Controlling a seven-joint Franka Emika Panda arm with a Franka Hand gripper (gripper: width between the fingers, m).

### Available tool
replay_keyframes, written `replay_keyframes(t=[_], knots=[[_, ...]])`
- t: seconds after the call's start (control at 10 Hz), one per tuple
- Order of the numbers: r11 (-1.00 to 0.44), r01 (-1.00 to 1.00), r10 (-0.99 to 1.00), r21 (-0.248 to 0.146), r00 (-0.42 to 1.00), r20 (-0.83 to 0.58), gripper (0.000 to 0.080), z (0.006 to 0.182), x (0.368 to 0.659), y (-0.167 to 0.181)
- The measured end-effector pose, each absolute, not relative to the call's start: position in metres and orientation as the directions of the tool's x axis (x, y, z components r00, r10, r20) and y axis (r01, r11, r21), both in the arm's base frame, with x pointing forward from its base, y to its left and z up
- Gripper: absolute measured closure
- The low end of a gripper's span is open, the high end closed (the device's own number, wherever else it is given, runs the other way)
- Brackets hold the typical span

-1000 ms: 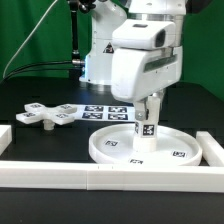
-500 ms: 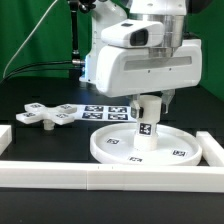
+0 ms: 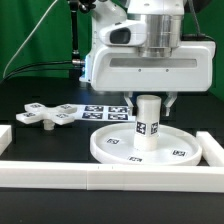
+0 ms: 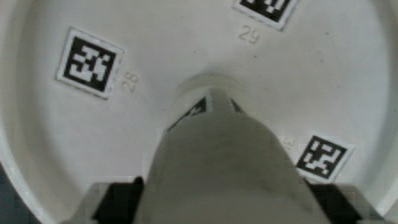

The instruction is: Assemble round table

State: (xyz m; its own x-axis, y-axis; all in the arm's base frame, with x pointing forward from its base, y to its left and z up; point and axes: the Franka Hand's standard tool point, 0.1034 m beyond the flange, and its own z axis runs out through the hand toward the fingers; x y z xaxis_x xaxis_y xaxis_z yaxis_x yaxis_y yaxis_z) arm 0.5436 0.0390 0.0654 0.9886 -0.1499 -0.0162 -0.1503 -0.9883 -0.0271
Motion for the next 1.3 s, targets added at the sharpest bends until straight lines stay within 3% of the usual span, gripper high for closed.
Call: replay_keyframes(t=[0.6, 0.8, 1.0, 1.3], knots=[[-0.829, -0.557, -0.554, -0.043, 0.830, -0.059, 0.0392, 0.0650, 0.5425, 0.0376], [-0.631, -0.773, -0.766, -0.063, 0.634, -0.109, 0.0392, 0.0648, 0.5408, 0.0362], [-0.490, -0.869, -0.857, -0.071, 0.495, -0.140, 0.0392, 0.0644, 0.5408, 0.0369], [-0.325, -0.944, -0.929, -0.054, 0.330, -0.166, 0.0392, 0.0642, 0.5408, 0.0376]])
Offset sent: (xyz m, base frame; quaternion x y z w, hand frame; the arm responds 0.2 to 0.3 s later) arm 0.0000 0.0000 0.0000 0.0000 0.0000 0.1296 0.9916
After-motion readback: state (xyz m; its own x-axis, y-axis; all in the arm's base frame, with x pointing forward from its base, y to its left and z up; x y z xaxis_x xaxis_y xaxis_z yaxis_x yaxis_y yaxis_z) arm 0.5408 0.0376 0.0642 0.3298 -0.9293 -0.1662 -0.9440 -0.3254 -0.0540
